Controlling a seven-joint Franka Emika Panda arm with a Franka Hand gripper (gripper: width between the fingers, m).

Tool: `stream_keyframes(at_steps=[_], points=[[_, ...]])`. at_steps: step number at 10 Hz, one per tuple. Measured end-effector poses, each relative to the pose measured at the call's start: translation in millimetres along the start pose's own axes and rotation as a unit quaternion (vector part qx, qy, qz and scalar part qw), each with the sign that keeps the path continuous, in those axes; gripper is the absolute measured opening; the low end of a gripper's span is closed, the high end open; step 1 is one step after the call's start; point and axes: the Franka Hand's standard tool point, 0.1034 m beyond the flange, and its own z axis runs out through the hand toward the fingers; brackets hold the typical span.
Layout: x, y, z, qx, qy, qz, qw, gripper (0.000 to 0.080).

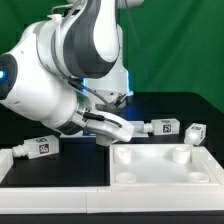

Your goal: Assemble one leg

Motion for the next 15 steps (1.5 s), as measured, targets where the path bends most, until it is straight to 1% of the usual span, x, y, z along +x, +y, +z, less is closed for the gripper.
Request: stream_keyframes(at_steps=[1,2,3,4,5,6,7,8,9,10,11,12,13,14,15], points=[[-0.2,-2.7,-1.9,-0.001,0.01,-0.003,1.0,0.0284],[-14.0,-15.5,-8.7,-0.002,0.01,-0.016,1.0,0.0284],[-25.5,-32.7,-20.1,-0.012,0.033,-0.037,0.999,0.0284],[-38.5,-57.8,-41.9,-0.009,0.096,-0.07,0.993,0.0285],[-49.5,-70.7,-59.6,-0.005,0.137,-0.109,0.985,0.0285],[-44.2,-71.5,-64.6,-0.001,0.177,-0.115,0.977,0.0285],[-41.8,-70.2,-60.8,-0.001,0.209,-0.112,0.971,0.0285],[-40.5,-71.4,-62.4,0.0,0.239,-0.115,0.964,0.0285],[-35.0,-70.5,-64.8,0.002,0.28,-0.12,0.952,0.0285],[-26.7,-62.8,-64.2,0.002,0.305,-0.118,0.945,0.0285],[-31.2,-81.9,-87.1,-0.023,0.354,-0.141,0.924,0.0285],[-37.0,-103.6,-113.1,-0.023,0.404,-0.167,0.899,0.0285],[-39.1,-125.6,-132.7,-0.016,0.462,-0.184,0.868,0.0285],[-41.2,-132.8,-126.7,-0.021,0.462,-0.185,0.867,0.0285],[-37.5,-130.7,-129.9,-0.017,0.489,-0.185,0.852,0.0285]])
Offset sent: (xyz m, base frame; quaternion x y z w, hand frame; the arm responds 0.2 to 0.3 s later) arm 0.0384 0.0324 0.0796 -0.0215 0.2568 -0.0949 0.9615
